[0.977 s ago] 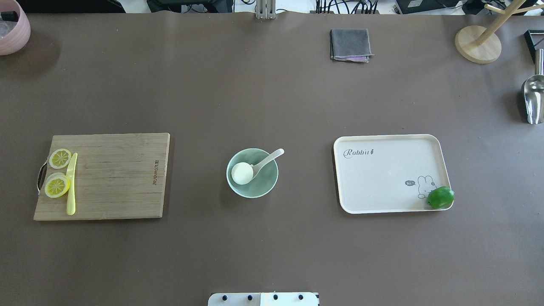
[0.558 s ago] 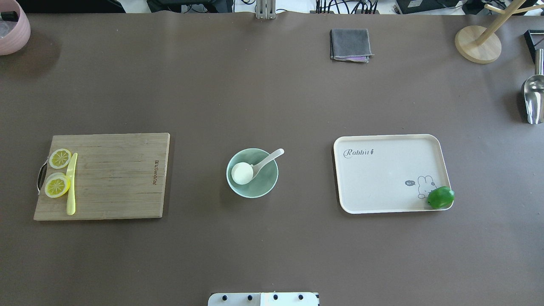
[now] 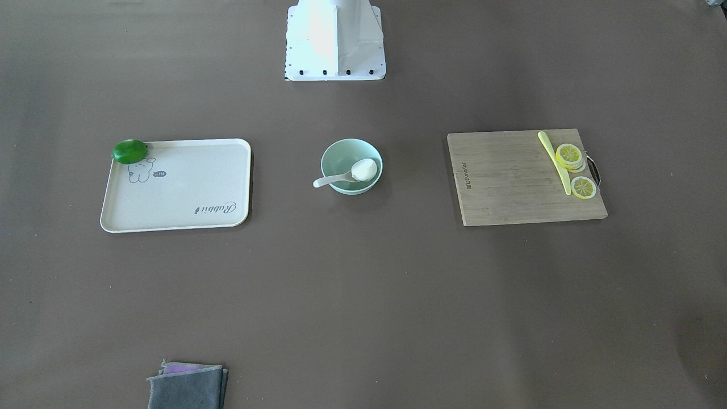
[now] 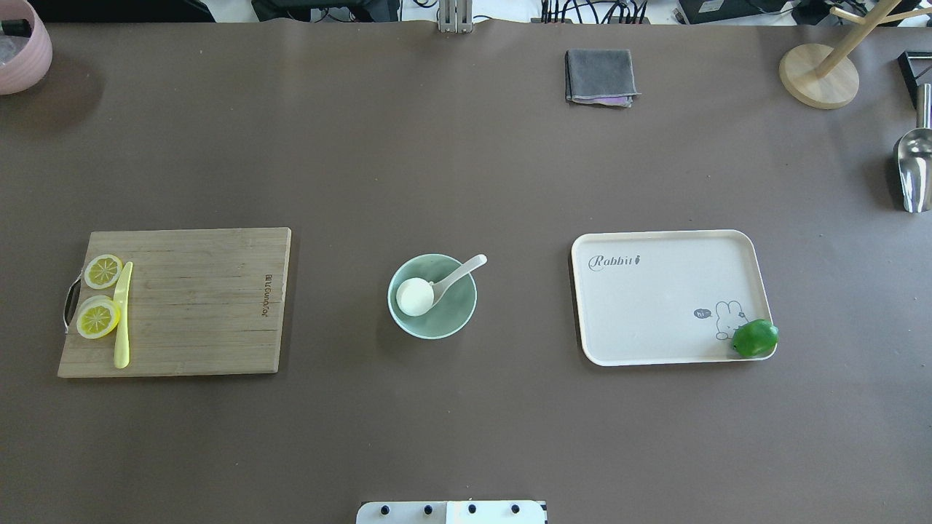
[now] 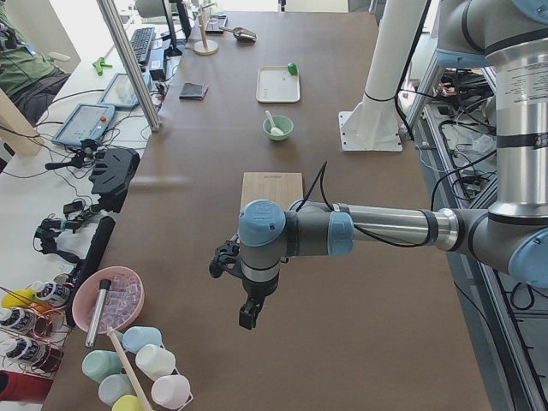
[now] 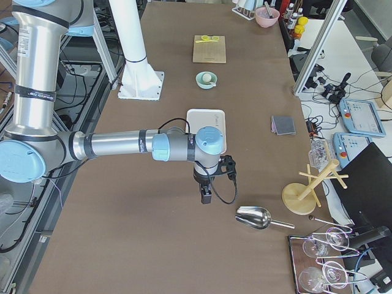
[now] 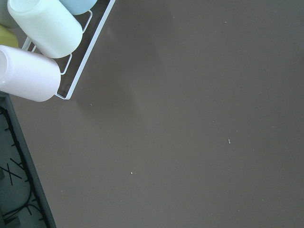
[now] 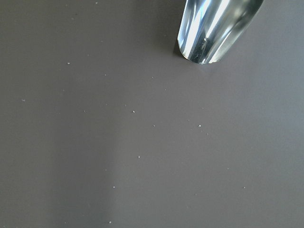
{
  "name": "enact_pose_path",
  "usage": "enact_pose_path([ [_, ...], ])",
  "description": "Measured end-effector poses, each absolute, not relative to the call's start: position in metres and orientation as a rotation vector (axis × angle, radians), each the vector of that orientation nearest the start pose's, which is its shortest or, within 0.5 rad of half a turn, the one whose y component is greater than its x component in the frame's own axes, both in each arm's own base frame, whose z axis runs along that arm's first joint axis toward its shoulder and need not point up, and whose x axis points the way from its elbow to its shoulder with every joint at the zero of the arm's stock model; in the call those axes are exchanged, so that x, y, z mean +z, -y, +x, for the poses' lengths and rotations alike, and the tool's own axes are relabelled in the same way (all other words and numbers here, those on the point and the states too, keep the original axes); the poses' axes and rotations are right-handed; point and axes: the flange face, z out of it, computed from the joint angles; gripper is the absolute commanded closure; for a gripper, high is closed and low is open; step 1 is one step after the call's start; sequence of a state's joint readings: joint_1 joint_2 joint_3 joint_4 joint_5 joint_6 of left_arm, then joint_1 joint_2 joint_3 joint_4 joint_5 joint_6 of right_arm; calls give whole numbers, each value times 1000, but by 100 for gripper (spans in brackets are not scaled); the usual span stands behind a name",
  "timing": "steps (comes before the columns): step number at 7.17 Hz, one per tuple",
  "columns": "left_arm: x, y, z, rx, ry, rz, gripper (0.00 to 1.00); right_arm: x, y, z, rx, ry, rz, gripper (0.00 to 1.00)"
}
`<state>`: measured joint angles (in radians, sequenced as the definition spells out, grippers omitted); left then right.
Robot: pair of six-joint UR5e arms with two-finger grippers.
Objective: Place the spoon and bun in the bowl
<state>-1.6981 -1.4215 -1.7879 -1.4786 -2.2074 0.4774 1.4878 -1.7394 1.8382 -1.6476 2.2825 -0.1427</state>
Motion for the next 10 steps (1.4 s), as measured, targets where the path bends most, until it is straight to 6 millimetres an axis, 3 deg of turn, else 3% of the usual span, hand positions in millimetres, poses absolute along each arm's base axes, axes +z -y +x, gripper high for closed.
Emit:
enact_pose_path([
  [10,639,407,-127,328,-619,163,0,615,425,27,-235,728,39,0],
])
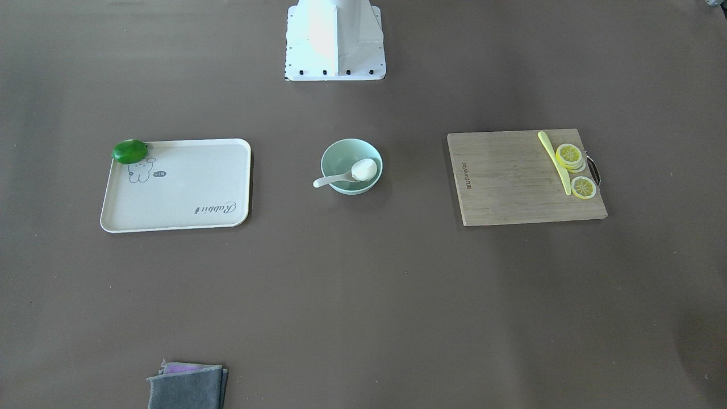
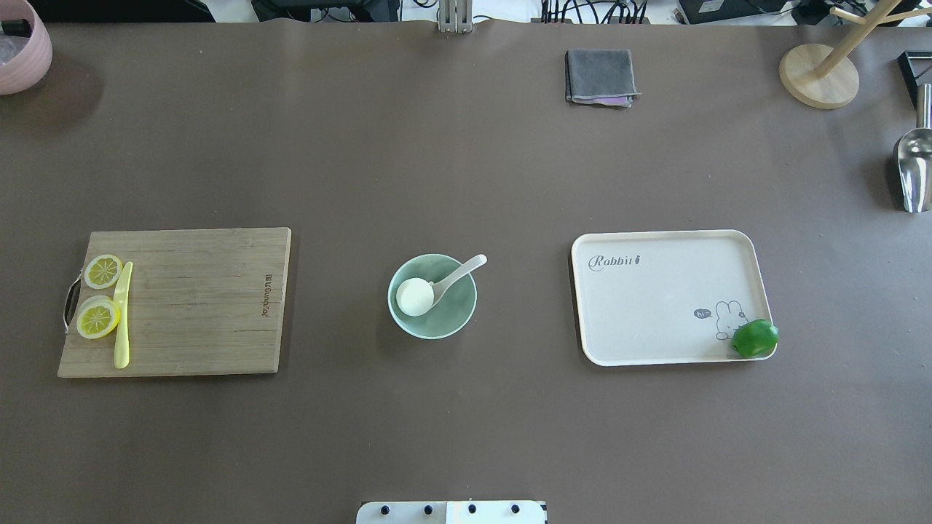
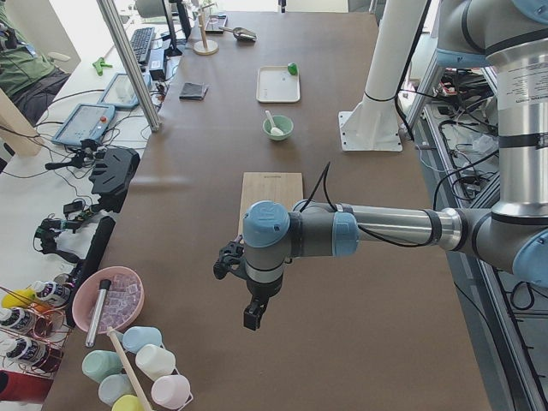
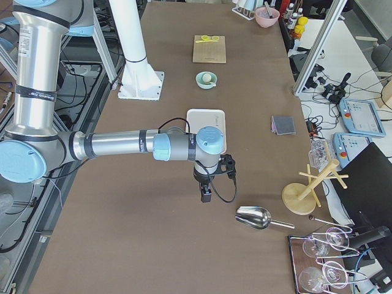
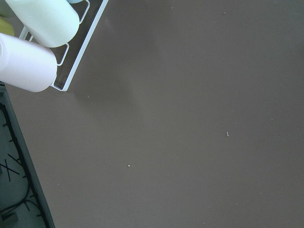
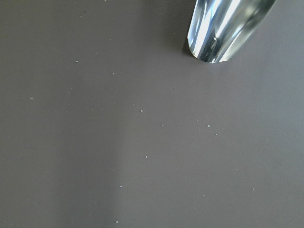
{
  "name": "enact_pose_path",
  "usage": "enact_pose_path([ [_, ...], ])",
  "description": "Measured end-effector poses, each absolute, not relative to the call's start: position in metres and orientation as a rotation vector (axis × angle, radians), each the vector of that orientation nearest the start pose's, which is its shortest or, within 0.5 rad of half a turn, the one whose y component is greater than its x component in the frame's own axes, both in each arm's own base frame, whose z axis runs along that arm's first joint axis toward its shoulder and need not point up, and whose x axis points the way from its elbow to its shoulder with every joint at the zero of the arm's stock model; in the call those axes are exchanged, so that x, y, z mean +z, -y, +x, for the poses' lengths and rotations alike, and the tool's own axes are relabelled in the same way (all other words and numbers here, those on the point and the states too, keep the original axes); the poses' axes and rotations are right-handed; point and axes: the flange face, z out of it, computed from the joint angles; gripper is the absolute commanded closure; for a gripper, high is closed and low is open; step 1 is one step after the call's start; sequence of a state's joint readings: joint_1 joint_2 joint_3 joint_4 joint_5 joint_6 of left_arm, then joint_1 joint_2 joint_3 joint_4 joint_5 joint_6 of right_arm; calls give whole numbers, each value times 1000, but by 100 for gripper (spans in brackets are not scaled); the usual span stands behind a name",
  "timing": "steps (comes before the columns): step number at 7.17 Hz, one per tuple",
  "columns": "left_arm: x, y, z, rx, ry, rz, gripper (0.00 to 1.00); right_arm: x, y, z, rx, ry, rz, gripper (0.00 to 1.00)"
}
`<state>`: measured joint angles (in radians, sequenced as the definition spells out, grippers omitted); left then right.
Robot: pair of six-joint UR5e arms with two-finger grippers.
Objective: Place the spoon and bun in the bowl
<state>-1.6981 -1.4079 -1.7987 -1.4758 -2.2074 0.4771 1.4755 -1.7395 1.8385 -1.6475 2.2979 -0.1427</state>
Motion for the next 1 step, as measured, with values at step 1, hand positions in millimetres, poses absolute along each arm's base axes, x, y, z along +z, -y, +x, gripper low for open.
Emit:
enact_pose_path([
  [1,639,407,-127,329,-619,163,0,615,425,26,-237,728,38,0],
])
